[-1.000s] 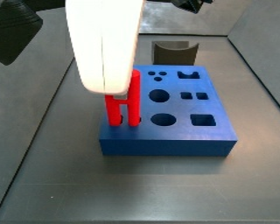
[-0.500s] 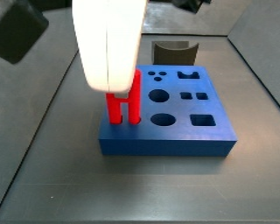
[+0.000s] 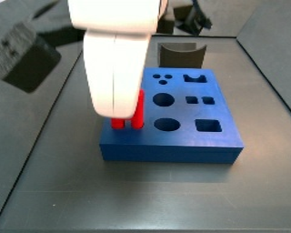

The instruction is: Insert the square-circle object.

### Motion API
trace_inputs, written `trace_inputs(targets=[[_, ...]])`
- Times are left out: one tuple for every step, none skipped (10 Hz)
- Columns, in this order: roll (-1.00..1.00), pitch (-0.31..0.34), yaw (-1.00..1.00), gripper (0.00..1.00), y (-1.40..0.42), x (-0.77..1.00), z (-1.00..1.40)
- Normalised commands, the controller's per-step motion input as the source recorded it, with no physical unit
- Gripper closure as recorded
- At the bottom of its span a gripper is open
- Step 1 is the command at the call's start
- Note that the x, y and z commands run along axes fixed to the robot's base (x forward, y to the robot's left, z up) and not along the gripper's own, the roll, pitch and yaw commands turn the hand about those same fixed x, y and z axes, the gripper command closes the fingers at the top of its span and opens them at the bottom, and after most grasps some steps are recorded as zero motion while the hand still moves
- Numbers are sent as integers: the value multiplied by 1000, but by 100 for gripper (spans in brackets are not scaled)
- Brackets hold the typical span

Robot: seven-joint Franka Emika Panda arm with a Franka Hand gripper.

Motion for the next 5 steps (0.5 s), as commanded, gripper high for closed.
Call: trace_inputs(targets=[[44,-59,0,100,-97,0,-1000],[40,-53,0,100,-137,0,-1000],[30,-67,0,100,-163,0,-1000],[29,-76,0,100,-143,0,-1000],[26,-77,140,100,0,-100,-551]])
